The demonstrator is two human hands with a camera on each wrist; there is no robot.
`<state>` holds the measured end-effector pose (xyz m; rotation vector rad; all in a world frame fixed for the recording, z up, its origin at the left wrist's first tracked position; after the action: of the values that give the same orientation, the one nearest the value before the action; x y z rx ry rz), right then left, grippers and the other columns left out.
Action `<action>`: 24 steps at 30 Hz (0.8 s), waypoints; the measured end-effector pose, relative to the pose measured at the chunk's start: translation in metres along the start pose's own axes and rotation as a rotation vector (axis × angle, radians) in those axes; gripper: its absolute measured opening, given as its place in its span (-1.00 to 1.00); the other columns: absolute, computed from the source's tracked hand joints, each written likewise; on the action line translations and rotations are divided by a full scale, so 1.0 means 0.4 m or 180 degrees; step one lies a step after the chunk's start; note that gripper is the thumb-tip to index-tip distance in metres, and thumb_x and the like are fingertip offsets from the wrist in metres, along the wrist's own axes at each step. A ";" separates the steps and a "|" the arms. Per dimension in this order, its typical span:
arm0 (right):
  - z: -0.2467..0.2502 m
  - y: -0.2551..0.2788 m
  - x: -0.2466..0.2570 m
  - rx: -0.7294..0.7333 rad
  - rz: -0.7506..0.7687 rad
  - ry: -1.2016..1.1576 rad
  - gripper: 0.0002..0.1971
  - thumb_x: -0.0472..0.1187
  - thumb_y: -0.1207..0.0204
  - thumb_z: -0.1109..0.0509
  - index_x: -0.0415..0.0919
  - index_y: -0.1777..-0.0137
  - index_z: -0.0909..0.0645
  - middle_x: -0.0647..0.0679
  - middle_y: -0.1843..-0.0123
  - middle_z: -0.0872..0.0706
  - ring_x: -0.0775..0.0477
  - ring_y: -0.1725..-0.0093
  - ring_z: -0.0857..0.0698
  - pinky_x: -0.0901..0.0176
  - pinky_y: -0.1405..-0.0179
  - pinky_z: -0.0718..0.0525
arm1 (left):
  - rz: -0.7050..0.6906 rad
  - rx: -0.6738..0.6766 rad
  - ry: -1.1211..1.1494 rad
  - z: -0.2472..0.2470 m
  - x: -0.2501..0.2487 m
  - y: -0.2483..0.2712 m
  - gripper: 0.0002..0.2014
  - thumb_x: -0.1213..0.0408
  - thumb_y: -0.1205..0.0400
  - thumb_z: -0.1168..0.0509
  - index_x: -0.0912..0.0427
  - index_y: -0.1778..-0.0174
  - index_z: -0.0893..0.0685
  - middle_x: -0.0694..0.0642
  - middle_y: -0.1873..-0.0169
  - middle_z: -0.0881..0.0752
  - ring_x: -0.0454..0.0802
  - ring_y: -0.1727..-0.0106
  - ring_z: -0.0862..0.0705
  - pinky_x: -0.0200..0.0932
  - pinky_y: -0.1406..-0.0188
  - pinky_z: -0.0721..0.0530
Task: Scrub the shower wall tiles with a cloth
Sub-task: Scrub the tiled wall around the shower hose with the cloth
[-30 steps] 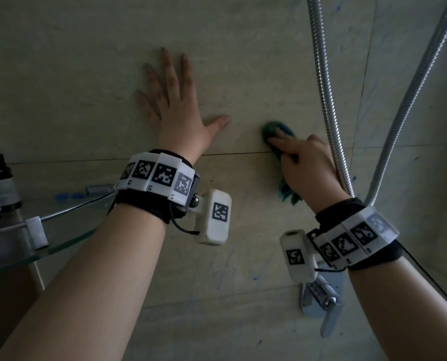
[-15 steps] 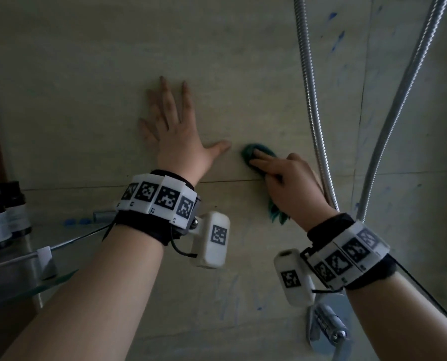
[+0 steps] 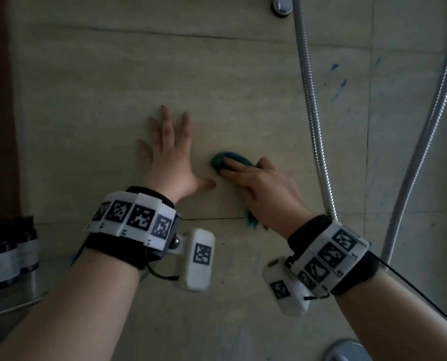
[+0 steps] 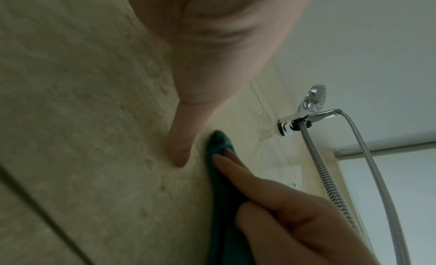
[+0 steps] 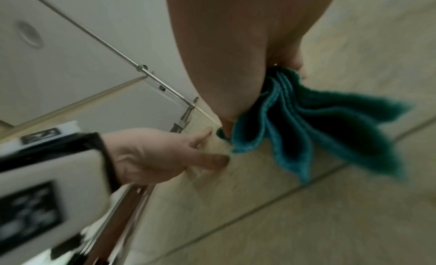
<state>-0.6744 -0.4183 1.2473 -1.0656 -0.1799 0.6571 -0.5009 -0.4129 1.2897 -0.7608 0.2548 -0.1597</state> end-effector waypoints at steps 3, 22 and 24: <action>0.067 -0.026 -0.061 -0.0482 -0.0533 -0.0041 -0.50 -0.30 -0.57 -0.05 -0.02 -0.45 -0.56 0.17 -0.52 -0.48 -0.11 0.06 -0.34 0.03 -0.09 -0.53 | 0.0016 -0.0093 0.0083 0.012 -0.009 -0.005 0.28 -0.14 -0.38 -0.52 0.02 -0.65 0.40 0.16 -0.58 0.54 0.25 -0.61 0.47 0.27 -0.58 0.32; 0.183 -0.207 -0.104 -0.0692 -0.1407 0.0051 -0.48 -0.38 -0.67 -0.03 -0.06 -0.61 -0.33 0.01 -0.69 -0.15 -0.18 -0.59 -0.26 0.28 -0.51 -0.11 | -0.0165 0.0014 -0.0125 0.090 -0.055 -0.099 0.40 -0.17 -0.28 -0.57 0.03 -0.61 0.48 0.11 -0.54 0.62 0.24 -0.57 0.54 0.30 -0.51 0.42; 0.179 -0.253 -0.079 -0.0673 -0.1251 0.0096 -0.46 -0.37 -0.66 -0.02 -0.03 -0.62 -0.31 0.06 -0.69 -0.16 -0.26 -0.54 -0.28 0.14 -0.55 -0.18 | -0.0193 0.0032 -0.0138 0.088 -0.053 -0.104 0.40 -0.18 -0.29 -0.57 0.03 -0.61 0.49 0.11 -0.53 0.62 0.24 -0.57 0.55 0.30 -0.50 0.44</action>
<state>-0.6896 -0.4149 1.3744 -1.1998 -0.4281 0.2706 -0.5131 -0.4143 1.3469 -0.7615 0.1897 -0.2014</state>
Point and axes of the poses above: each hand's wrist, its own y-axis away from the middle knuckle, its own z-axis out of the back of the hand, x = y × z, the point moved 2 cm from there along -y, towards the middle knuckle
